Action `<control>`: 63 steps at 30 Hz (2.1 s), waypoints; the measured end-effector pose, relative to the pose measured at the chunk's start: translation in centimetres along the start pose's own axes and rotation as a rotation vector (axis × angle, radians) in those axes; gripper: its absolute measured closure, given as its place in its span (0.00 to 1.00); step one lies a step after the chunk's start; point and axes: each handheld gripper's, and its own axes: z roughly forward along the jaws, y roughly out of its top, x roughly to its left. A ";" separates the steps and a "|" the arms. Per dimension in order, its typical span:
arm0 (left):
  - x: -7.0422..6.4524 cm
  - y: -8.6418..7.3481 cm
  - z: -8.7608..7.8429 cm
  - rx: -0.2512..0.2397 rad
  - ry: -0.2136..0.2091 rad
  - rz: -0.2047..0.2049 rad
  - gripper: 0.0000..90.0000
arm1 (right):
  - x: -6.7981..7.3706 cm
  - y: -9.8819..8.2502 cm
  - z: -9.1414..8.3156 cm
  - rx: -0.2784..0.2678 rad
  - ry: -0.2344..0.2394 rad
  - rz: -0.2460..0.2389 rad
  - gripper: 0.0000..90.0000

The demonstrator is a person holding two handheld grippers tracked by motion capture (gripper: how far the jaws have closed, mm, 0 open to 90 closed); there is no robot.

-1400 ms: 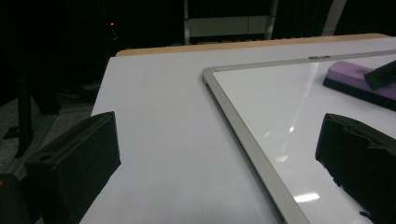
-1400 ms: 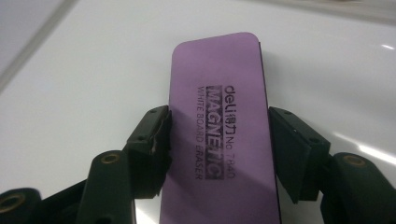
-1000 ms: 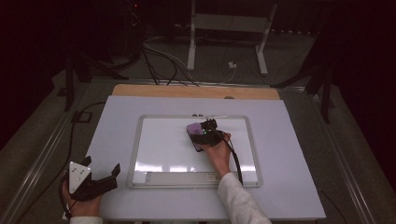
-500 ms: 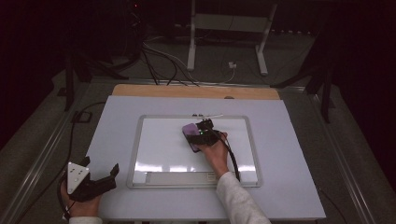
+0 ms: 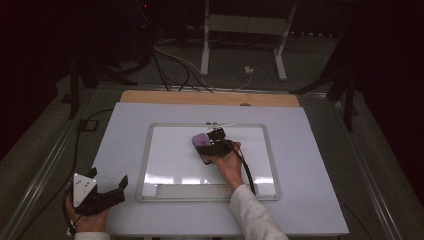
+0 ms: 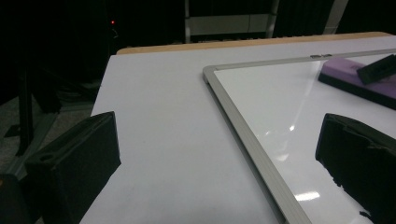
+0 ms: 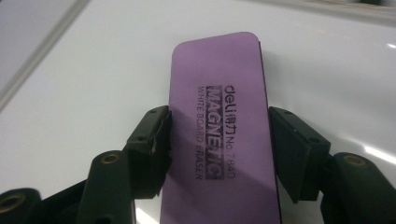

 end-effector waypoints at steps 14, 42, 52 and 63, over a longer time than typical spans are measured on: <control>0.1 0.0 -0.1 0.001 0.001 -0.001 0.01 | 1.7 -0.4 0.3 0.027 0.077 -0.087 0.46; 0.1 0.0 0.0 0.002 0.003 -0.002 0.01 | -5.0 -2.3 -4.1 0.019 -0.087 0.099 0.46; 0.1 0.0 0.0 0.003 0.003 -0.004 0.01 | -4.2 -2.3 -5.1 -0.048 -0.140 -0.008 0.34; 0.1 0.0 0.0 -0.001 0.001 -0.002 0.01 | -2.5 -2.8 -4.8 -0.054 -0.177 -0.142 0.35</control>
